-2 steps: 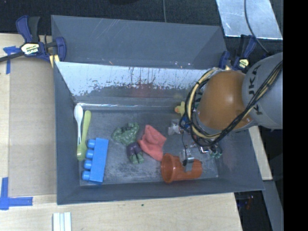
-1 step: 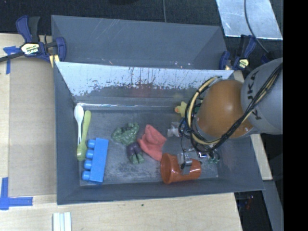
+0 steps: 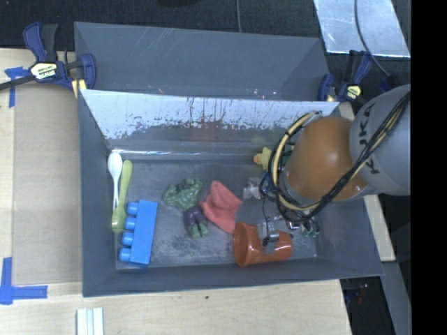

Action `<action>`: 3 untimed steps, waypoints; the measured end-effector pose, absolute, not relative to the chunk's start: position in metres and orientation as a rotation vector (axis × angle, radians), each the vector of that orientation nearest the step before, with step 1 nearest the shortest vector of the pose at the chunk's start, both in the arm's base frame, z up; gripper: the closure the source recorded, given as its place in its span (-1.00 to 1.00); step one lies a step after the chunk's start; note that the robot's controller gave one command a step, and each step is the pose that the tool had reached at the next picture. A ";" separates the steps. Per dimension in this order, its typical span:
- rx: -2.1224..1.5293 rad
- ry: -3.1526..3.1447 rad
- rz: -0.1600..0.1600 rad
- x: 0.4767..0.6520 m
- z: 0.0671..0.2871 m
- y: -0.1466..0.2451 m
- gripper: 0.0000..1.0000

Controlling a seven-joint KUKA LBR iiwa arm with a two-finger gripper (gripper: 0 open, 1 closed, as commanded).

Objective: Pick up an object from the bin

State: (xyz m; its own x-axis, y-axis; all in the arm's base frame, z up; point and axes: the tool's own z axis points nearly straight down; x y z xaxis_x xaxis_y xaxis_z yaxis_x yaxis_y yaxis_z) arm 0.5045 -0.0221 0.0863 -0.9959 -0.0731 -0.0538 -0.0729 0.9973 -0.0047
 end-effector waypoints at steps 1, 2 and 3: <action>-0.115 3.086 -0.005 0.504 0.086 -0.022 -1.00; -0.055 3.088 -0.019 0.536 0.098 0.025 -1.00; -0.082 3.090 0.000 0.536 0.113 0.037 -1.00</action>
Offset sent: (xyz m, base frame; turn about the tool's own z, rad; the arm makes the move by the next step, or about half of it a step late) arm 0.0562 0.1038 0.0182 0.0551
